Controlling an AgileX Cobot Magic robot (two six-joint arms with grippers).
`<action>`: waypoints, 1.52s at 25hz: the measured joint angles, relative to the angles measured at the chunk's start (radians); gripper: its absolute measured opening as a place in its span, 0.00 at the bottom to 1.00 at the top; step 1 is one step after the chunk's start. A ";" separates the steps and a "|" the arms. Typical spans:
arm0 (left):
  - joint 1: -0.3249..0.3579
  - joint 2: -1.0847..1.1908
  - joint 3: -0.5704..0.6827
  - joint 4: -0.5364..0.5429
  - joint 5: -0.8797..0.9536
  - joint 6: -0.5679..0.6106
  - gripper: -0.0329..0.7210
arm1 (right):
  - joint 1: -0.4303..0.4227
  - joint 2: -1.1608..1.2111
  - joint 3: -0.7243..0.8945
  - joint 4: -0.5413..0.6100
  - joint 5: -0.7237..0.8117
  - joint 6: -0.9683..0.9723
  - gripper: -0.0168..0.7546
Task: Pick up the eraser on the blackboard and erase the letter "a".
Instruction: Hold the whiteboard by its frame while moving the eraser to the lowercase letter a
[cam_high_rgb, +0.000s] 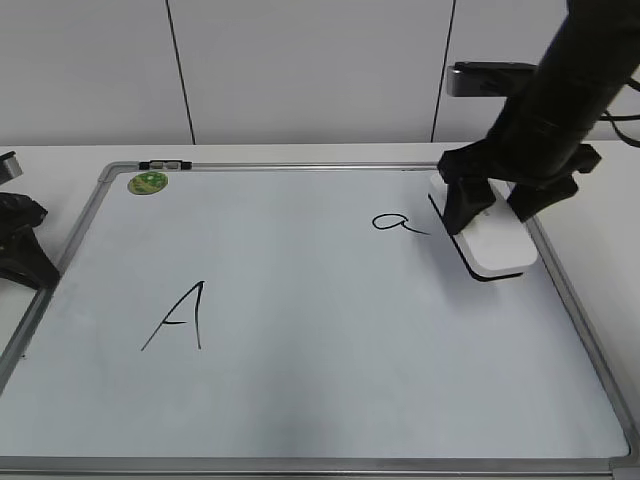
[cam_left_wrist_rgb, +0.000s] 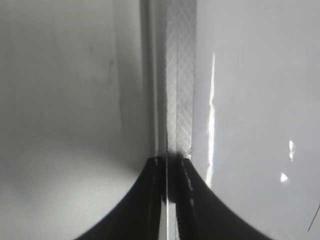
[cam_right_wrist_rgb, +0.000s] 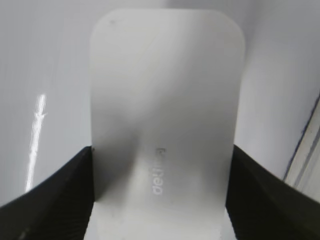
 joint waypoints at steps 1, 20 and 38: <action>0.000 0.000 0.000 0.000 0.000 0.000 0.09 | 0.005 0.032 -0.050 -0.006 0.020 0.000 0.73; 0.000 0.000 -0.002 0.000 0.002 0.000 0.09 | 0.005 0.568 -0.655 -0.125 0.159 -0.005 0.73; 0.000 0.000 -0.002 -0.002 0.002 0.000 0.09 | 0.009 0.568 -0.657 -0.135 0.161 -0.015 0.73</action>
